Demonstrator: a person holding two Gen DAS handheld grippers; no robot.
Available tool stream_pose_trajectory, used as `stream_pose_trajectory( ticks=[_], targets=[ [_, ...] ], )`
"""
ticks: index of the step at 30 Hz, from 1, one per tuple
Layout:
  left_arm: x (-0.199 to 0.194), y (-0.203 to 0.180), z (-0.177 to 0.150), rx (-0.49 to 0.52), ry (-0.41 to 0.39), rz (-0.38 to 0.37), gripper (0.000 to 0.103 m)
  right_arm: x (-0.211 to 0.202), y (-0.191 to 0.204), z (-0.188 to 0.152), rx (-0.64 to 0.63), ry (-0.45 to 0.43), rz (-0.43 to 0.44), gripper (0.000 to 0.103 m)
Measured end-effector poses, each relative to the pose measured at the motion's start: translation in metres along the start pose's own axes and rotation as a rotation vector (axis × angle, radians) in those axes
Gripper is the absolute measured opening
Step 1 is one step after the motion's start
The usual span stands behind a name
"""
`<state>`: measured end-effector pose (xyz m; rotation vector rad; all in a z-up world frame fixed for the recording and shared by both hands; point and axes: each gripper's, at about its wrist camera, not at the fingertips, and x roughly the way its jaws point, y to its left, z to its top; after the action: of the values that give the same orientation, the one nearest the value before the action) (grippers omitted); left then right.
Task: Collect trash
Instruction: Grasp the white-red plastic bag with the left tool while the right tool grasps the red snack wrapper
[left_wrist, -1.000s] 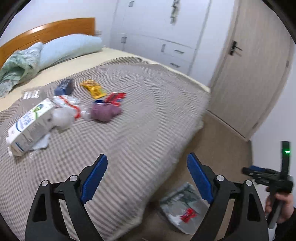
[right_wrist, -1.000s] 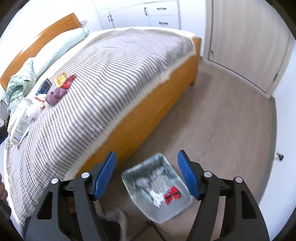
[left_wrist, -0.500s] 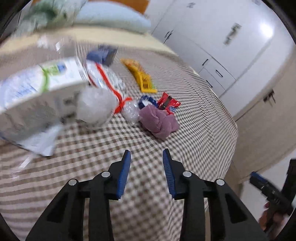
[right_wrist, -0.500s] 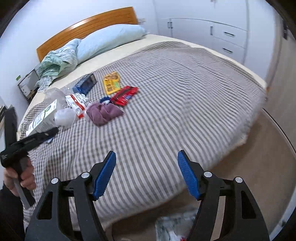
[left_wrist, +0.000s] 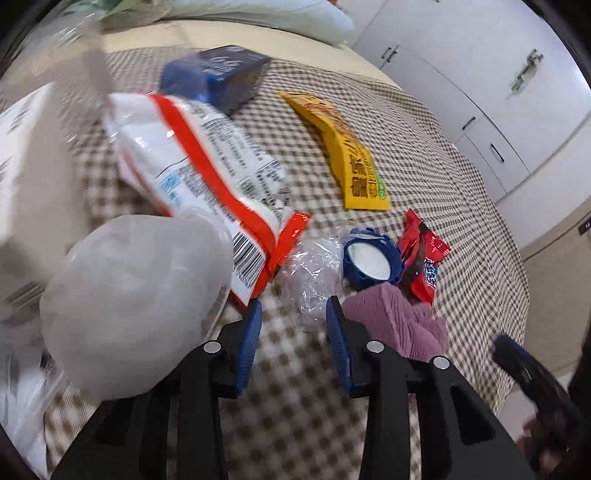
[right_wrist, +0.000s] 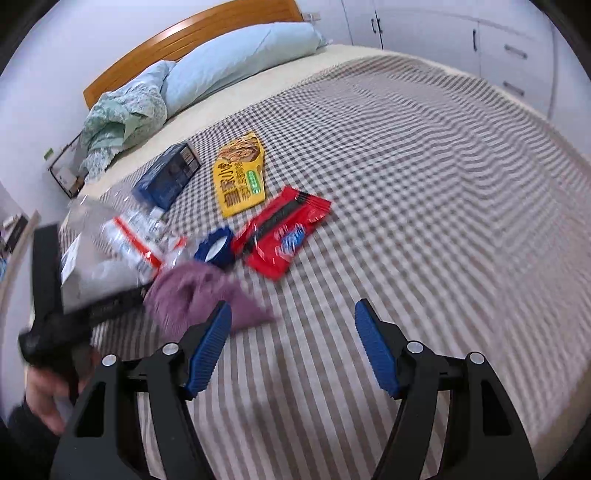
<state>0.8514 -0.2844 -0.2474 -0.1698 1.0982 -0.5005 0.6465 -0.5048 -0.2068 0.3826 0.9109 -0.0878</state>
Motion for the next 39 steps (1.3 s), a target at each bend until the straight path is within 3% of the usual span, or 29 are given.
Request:
stream_pose_trajectory(
  ticks=[2,3,5,7,8,9,11,12,15,19,20,21,24,29,32,34,35,39],
  targets=[
    [0.003,-0.001,0.003,0.014,0.003,-0.008,0.031,0.022,0.001,0.013,0.016,0.013,0.011,0.066],
    [0.003,-0.003,0.003,0.023,-0.004,-0.022,0.013,0.036,0.000,0.022,0.039,0.022,0.020,0.066],
    [0.002,-0.007,0.004,0.054,-0.015,-0.048,0.000,0.054,-0.001,0.031,0.075,0.052,0.013,0.066],
    [-0.002,-0.008,0.004,0.073,-0.022,-0.033,0.000,0.063,0.000,0.037,0.084,0.057,-0.001,0.066],
    [-0.005,-0.008,0.003,0.075,-0.023,-0.044,0.000,0.063,0.003,0.038,0.073,0.048,-0.015,0.059],
    [-0.011,-0.008,0.001,0.081,-0.026,-0.051,0.000,0.065,0.007,0.038,0.041,0.053,-0.038,0.038],
    [-0.025,-0.008,-0.003,0.105,-0.032,-0.056,0.000,0.067,0.015,0.039,-0.009,0.071,-0.075,0.020],
    [-0.033,-0.007,-0.005,0.112,-0.034,-0.061,0.000,0.066,0.019,0.038,-0.034,0.090,-0.067,0.005],
    [-0.063,-0.011,-0.010,0.140,-0.062,-0.077,0.000,0.046,0.025,0.036,-0.060,0.074,-0.086,0.002],
    [-0.077,-0.013,-0.009,0.129,-0.075,-0.058,0.000,-0.012,0.027,0.035,-0.081,-0.036,-0.116,0.002],
    [-0.072,-0.012,-0.008,0.106,-0.064,-0.056,0.011,-0.030,0.025,0.034,-0.089,-0.065,-0.120,0.002],
    [-0.063,-0.010,-0.005,0.080,-0.038,-0.047,0.029,-0.044,0.024,0.032,-0.094,-0.087,-0.121,0.002],
    [-0.032,-0.013,0.001,0.053,0.019,-0.025,0.032,-0.072,0.014,0.024,-0.091,-0.104,-0.062,0.002],
    [0.001,-0.010,0.024,-0.009,-0.005,0.048,0.034,-0.091,0.010,0.019,-0.154,-0.106,-0.069,0.002],
    [0.016,-0.017,0.034,0.033,0.017,0.052,0.047,-0.084,0.009,0.020,-0.166,-0.100,-0.055,0.002],
    [0.025,-0.020,0.037,0.058,0.021,0.078,0.042,-0.076,0.008,0.017,-0.167,-0.090,-0.047,0.002],
    [0.029,-0.020,0.038,0.060,0.031,0.089,0.022,-0.071,0.009,0.015,-0.170,-0.083,-0.049,0.002],
    [0.026,-0.010,0.037,0.024,0.036,0.066,0.016,-0.057,0.006,0.007,-0.155,-0.055,-0.038,0.002]
  ],
)
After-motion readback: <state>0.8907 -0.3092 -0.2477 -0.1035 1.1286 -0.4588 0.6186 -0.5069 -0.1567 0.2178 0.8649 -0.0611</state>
